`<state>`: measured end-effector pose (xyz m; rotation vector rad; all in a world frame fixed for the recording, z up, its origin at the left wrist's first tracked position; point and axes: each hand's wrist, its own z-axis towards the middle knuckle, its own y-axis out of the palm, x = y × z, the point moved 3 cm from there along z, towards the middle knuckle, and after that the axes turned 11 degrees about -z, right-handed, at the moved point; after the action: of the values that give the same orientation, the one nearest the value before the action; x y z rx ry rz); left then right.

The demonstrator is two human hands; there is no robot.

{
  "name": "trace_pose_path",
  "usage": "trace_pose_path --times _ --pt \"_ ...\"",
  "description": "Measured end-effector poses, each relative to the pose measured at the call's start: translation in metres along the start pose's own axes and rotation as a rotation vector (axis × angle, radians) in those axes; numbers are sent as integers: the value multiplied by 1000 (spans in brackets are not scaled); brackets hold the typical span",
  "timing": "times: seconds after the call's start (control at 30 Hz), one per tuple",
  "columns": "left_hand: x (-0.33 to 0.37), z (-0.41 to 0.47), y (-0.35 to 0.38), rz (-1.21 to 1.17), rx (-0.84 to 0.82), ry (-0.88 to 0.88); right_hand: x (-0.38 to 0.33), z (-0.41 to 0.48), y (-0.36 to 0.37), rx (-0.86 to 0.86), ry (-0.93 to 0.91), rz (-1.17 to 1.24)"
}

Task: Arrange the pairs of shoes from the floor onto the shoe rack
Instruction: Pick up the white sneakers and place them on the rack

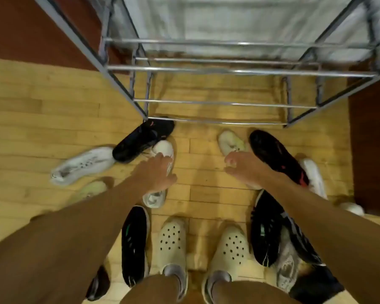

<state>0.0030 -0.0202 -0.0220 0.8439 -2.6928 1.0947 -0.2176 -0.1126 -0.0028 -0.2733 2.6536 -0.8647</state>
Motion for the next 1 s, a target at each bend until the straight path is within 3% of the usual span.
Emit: trace_pose_path --times 0.3,0.43,0.6,0.83,1.0 --pt "-107 106 100 -183 135 -378 -53 148 73 -104 -212 -433" --pt "-108 115 115 -57 201 -406 -64 151 72 -148 -216 -611" --pt "-105 102 107 -202 291 -338 -68 117 39 -81 -188 -783" --pt "-42 47 43 -419 372 -88 -83 13 -1 59 -184 -698" --pt "20 -8 -22 -607 459 139 -70 -42 -6 66 -113 -561"
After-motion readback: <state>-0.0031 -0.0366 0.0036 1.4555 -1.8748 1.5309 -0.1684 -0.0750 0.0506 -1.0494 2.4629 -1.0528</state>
